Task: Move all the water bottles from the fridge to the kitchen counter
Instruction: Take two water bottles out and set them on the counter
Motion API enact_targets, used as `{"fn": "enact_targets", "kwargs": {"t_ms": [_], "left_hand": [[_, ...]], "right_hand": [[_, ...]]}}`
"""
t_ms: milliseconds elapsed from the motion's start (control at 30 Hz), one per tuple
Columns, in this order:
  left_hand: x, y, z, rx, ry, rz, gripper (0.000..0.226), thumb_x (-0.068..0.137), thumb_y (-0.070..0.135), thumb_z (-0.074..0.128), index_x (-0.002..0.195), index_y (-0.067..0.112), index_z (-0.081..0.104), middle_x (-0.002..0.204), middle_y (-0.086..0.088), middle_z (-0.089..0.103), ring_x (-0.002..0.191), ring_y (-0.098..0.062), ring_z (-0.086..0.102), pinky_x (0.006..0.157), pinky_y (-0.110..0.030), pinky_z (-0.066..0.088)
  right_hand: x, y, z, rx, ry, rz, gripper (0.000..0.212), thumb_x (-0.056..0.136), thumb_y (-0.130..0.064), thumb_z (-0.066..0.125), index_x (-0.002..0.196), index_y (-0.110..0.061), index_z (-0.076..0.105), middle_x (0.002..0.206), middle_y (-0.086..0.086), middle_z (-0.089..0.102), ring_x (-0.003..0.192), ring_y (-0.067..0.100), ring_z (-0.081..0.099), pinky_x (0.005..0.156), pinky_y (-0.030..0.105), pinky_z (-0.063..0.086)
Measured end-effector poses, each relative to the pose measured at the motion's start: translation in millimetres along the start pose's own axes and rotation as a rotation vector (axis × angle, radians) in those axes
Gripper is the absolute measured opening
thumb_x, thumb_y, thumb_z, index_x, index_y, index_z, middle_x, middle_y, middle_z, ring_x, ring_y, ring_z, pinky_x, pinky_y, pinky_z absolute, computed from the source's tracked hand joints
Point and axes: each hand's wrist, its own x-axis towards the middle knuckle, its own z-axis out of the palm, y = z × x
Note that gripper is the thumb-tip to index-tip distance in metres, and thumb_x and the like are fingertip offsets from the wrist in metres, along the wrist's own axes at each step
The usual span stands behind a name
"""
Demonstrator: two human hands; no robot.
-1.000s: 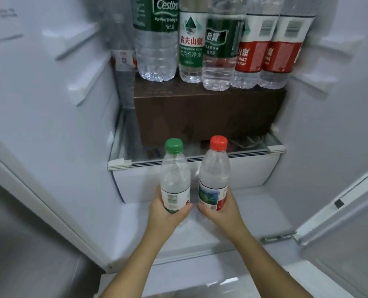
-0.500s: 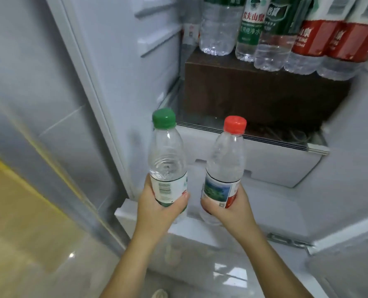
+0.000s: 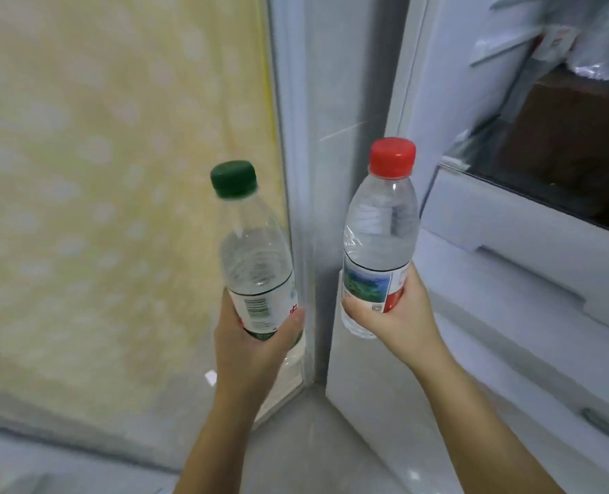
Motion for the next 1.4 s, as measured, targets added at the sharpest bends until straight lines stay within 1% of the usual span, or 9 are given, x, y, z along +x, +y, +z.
{"fn": "enact_targets", "kwargs": {"t_ms": [100,200,367,600,700,1000,1133,1267,1400], "left_hand": [[-22.3,10.7,-56.8,0.01,0.124,-0.002,0.059,0.061,0.021,0.08,0.114,0.025,0.054,0.09,0.025,0.07,0.081,0.003,0.067,0.059,-0.008,0.05],[-51.0,20.7,-120.6,0.06,0.238,0.01,0.061,0.057,0.04,0.077,0.112,0.032,0.052,0.092,0.028,0.068,0.084,0.003,0.067,0.06,-0.008,0.049],[-108.9,38.1,-231.5,0.156,0.425,0.029,0.057,0.058,0.046,0.073,0.11,0.036,0.052,0.094,0.03,0.067,0.086,0.006,0.065,0.063,-0.008,0.049],[-207.0,61.3,-362.7,0.281,0.697,-0.019,0.056,0.057,0.046,0.074,0.107,0.036,0.051,0.095,0.027,0.067,0.086,0.003,0.065,0.066,-0.012,0.052],[-249.3,67.0,-404.8,0.307,0.856,-0.072,0.056,0.06,0.033,0.081,0.109,0.032,0.055,0.095,0.021,0.068,0.087,0.0,0.066,0.068,-0.015,0.053],[-352.9,79.8,-495.5,0.317,1.325,-0.146,0.044,0.073,0.005,0.081,0.102,0.026,0.055,0.086,0.016,0.07,0.076,-0.002,0.066,0.067,-0.016,0.052],[-380.9,74.3,-540.0,0.377,1.535,-0.188,0.043,0.073,0.005,0.081,0.102,0.026,0.057,0.088,0.012,0.071,0.079,-0.008,0.068,0.069,-0.018,0.054],[-393.2,70.9,-581.5,0.4,1.713,-0.217,0.042,0.073,0.008,0.081,0.101,0.027,0.057,0.087,0.017,0.07,0.077,-0.001,0.066,0.067,-0.013,0.051],[-409.7,61.9,-622.3,0.408,1.85,-0.263,0.046,0.072,0.007,0.083,0.101,0.032,0.057,0.09,0.013,0.07,0.081,-0.005,0.067,0.069,-0.018,0.054]], "right_hand": [[-13.9,-16.7,52.0,0.03,-0.111,-0.046,0.061,0.069,-0.004,0.086,0.111,-0.031,0.053,0.103,-0.012,0.07,0.09,0.003,0.07,0.07,0.015,0.054],[-36.7,-36.8,111.4,0.047,-0.225,-0.073,0.062,0.07,-0.006,0.085,0.111,-0.036,0.052,0.103,-0.02,0.066,0.092,-0.004,0.067,0.069,0.012,0.053],[-92.8,-61.6,212.6,0.053,-0.42,-0.113,0.059,0.068,-0.017,0.084,0.12,-0.015,0.057,0.102,-0.002,0.069,0.092,0.01,0.069,0.076,0.029,0.059],[-201.5,-99.5,336.4,0.173,-0.727,-0.16,0.069,0.063,-0.029,0.085,0.123,-0.02,0.052,0.107,-0.008,0.068,0.094,0.005,0.068,0.071,0.021,0.056],[-240.9,-115.0,382.1,0.24,-0.855,-0.174,0.07,0.061,-0.037,0.081,0.123,-0.018,0.053,0.107,-0.002,0.068,0.095,0.011,0.069,0.072,0.023,0.056],[-343.1,-142.0,519.6,0.298,-1.295,-0.233,0.065,0.068,-0.013,0.084,0.125,-0.02,0.054,0.108,-0.007,0.07,0.096,0.007,0.069,0.074,0.019,0.054],[-385.9,-150.2,591.2,0.335,-1.472,-0.268,0.064,0.071,-0.002,0.084,0.12,-0.031,0.055,0.109,-0.01,0.07,0.097,0.003,0.069,0.075,0.016,0.053],[-418.9,-160.6,666.6,0.341,-1.652,-0.307,0.06,0.066,-0.012,0.088,0.114,-0.028,0.055,0.103,-0.01,0.07,0.092,0.008,0.07,0.073,0.02,0.054],[-455.9,-172.5,730.1,0.363,-1.778,-0.293,0.058,0.064,-0.021,0.082,0.115,-0.02,0.056,0.103,-0.009,0.07,0.093,0.009,0.069,0.077,0.021,0.054]]}}
